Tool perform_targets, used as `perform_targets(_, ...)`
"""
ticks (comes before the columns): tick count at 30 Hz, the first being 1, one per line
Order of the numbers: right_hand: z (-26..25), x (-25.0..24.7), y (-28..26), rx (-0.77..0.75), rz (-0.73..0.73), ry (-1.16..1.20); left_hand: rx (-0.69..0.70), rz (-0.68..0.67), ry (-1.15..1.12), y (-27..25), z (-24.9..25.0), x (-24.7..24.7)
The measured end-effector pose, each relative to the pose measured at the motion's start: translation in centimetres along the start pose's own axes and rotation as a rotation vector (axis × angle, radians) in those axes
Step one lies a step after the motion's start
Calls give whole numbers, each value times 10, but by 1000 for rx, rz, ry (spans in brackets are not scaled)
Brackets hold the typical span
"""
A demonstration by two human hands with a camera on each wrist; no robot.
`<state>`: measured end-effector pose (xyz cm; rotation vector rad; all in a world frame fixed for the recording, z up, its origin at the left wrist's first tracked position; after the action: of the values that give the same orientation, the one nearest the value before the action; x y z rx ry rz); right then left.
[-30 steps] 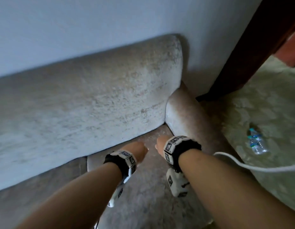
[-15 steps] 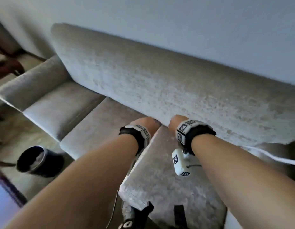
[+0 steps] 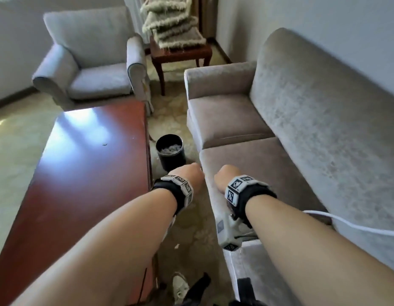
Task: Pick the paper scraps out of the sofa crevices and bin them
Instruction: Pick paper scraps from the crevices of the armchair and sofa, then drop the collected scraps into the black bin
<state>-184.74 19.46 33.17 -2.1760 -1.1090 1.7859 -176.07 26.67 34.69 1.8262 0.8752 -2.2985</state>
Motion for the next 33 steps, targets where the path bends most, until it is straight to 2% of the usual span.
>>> perform_targets(4, -79, 13, 11, -119, -47, -104, -94, 39, -86, 7, -80, -7)
perform_targets(10, -151, -14, 41, -188, 44, -79, -203, 97, -213, 38, -151, -23)
perform_targets(14, -181, -21, 66, -233, 44, -102, -212, 97, -198, 55, -168, -33)
perform_targets(21, -208, -24, 124, -313, -44, -185, -240, 56, -305, 112, -185, -47)
perform_targets(26, -215, -42, 179, -351, -70, -89, -74, -58, -113, 159, -166, -65)
perform_targets(29, -223, -58, 213, -353, -118, -67, -139, -83, -187, 194, -170, -71)
perform_targets(31, -230, -70, 233, -363, -113, -82, -234, -4, -327, 215, -181, -83)
perform_targets(33, -234, -76, 254, -360, -123, -73, -275, 7, -401, 233, -187, -88)
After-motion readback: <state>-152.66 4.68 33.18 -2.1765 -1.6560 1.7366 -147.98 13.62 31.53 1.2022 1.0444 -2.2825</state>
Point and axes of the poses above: each hand's wrist, its own y-axis towards the middle knuckle, its own x-axis out of the palm, z = x × y, the point moved 9 cm from there along y, towards the middle knuckle, and after that the axes turned 2 degrees about -y, right-handed, at the moved point
